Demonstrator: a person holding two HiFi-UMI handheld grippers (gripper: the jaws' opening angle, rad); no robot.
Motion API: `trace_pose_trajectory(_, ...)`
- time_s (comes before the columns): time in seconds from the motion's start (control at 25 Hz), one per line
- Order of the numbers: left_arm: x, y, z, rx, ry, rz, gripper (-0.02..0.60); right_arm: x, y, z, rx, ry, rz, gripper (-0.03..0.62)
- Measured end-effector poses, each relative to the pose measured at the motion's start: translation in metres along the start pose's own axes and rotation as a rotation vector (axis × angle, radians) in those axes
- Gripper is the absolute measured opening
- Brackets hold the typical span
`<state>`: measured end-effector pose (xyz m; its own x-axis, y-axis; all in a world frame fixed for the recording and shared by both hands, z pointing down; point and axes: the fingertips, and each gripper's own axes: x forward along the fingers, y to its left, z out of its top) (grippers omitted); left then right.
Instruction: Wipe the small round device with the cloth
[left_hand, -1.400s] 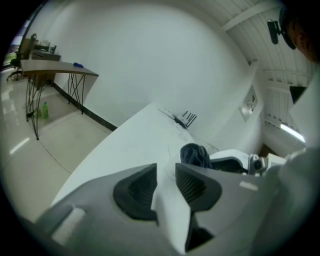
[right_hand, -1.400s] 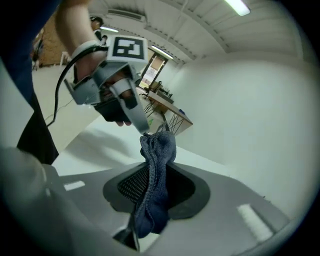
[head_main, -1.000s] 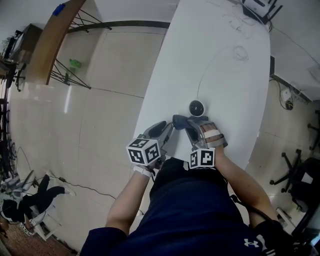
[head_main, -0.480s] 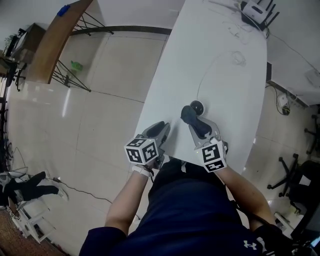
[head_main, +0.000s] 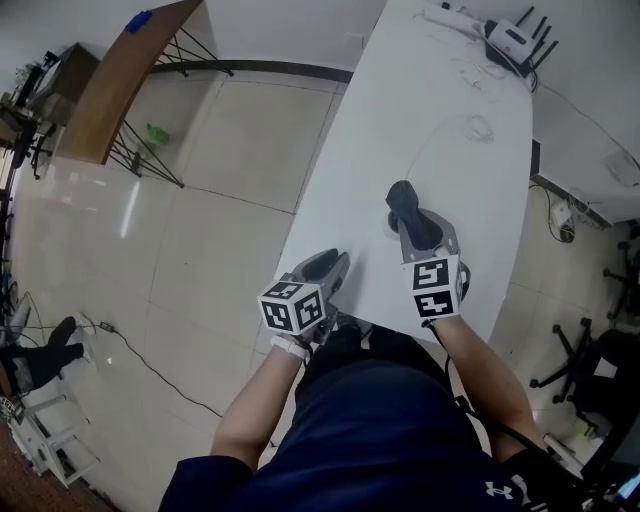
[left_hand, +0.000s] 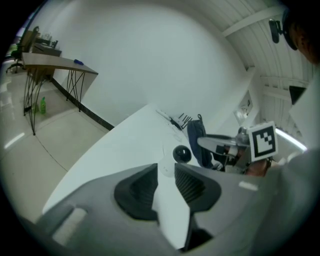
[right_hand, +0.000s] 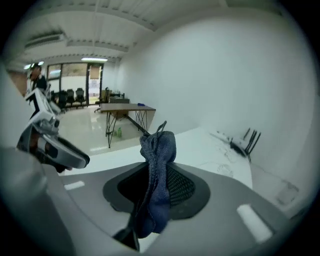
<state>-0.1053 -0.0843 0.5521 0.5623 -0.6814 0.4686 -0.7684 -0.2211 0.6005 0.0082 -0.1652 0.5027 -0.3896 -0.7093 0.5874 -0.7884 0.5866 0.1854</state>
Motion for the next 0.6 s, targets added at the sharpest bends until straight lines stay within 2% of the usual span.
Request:
trace_pose_trajectory(0.12,-0.004,0.008,0.001,-0.006,0.002,0.007,0.106,0.003,0.023,0.015,-0.245,-0.052,-0.06,0.109)
trace_pose_trajectory(0.28,-0.011,0.02,0.001,-0.014,0.009,0.019,0.106,0.011,0.066,0.011,-0.469,-0.093,-0.063,0.109)
trace_pose_trajectory(0.36,-0.014,0.027,0.003,-0.02,0.011,0.029,0.103,0.014,0.083,0.006,-0.545,-0.09,-0.061,0.109)
trace_pose_trajectory(0.6,-0.017,0.043,0.0,-0.031,0.048,0.047,0.1,0.031,0.105,-0.015,-0.656,-0.072,-0.094,0.109)
